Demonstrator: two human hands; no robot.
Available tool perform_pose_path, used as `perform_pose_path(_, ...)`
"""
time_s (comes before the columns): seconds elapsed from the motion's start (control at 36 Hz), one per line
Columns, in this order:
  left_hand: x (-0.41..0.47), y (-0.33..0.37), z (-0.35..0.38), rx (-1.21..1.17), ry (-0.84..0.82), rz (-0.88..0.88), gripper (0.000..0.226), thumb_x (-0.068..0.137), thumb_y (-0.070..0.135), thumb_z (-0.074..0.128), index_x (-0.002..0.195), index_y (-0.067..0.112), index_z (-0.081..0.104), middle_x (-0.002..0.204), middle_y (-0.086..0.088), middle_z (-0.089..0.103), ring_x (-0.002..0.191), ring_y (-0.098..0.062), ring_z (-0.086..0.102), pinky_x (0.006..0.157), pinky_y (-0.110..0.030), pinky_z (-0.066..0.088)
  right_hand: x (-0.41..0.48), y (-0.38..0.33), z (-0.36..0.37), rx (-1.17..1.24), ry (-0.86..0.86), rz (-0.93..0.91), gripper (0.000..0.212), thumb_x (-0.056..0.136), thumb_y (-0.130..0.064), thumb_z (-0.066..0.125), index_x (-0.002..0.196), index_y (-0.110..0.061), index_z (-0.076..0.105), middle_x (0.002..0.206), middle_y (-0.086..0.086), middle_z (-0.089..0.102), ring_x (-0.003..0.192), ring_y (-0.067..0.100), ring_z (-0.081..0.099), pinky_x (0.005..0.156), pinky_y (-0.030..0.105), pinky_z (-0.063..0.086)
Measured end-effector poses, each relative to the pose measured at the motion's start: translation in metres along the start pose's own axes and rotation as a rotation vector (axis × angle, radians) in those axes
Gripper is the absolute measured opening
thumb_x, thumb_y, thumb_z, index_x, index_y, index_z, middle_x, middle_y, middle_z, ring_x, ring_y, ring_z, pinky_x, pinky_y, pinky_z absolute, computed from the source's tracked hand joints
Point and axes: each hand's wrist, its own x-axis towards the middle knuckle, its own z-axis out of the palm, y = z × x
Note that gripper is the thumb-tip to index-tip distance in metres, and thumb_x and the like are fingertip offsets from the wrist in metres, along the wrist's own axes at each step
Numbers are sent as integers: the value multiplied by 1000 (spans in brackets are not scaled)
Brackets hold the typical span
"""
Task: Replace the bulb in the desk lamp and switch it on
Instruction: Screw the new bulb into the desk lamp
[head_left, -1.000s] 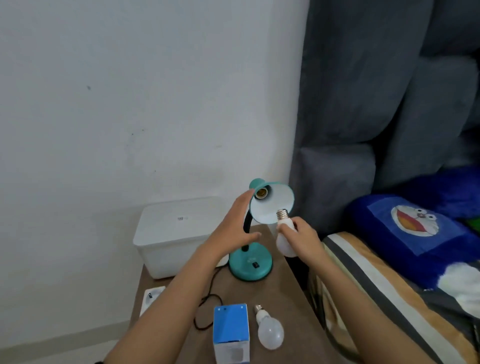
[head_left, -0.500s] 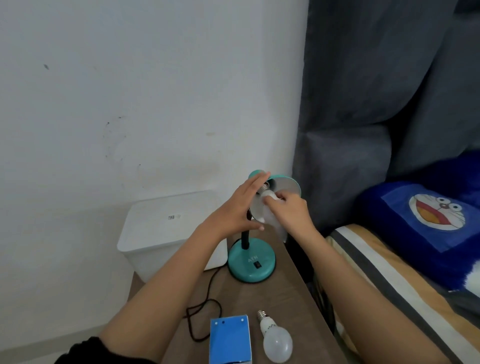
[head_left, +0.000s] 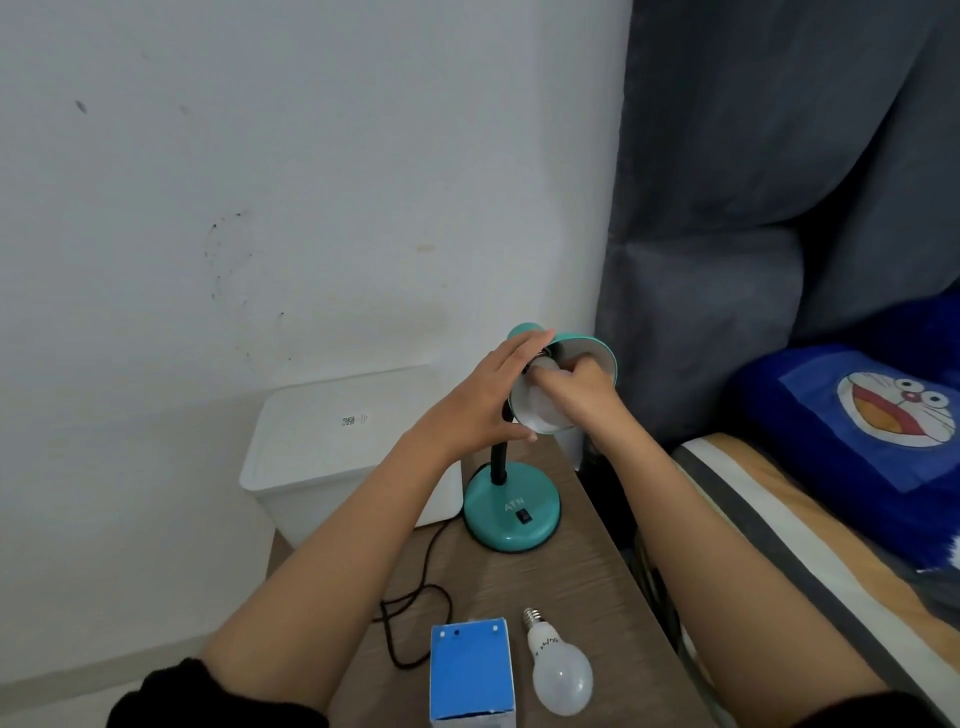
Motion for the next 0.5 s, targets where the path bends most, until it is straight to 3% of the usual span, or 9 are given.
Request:
perform_pose_path(0.08, -1, 2, 0, -18, 1, -7, 106, 66, 13, 82, 147, 26, 15, 152, 2, 21, 140, -12, 22, 116, -30, 23, -4, 0, -1, 3, -43, 25, 60, 66, -31, 70, 116, -5, 47, 109, 10, 59, 97, 26, 59, 78, 39, 52)
perform_pose_path(0.17, -2, 1, 0, -26, 12, -17, 105, 67, 14, 81, 147, 28, 15, 152, 4, 22, 140, -10, 21, 116, -32, 24, -9, 5, -1, 32, -41, 4, 60, 70, -26, 71, 120, -6, 45, 112, 8, 57, 98, 23, 57, 76, 35, 50)
perform_pose_path(0.33, -2, 1, 2, -26, 31, -17, 104, 68, 17, 81, 145, 35, 14, 151, 6, 23, 140, -10, 23, 116, -36, 26, -24, 16, 3, 88, 247, -207, 59, 72, -29, 76, 119, -8, 47, 117, 8, 56, 106, 23, 56, 80, 29, 45)
perform_pose_path(0.5, -4, 6, -2, -41, 8, -33, 100, 71, 18, 79, 147, 29, 14, 153, 5, 20, 140, -7, 19, 115, -25, 21, -34, 25, 9, -125, 300, -401, 51, 77, -23, 71, 118, -10, 44, 119, 10, 52, 107, 25, 51, 85, 35, 46)
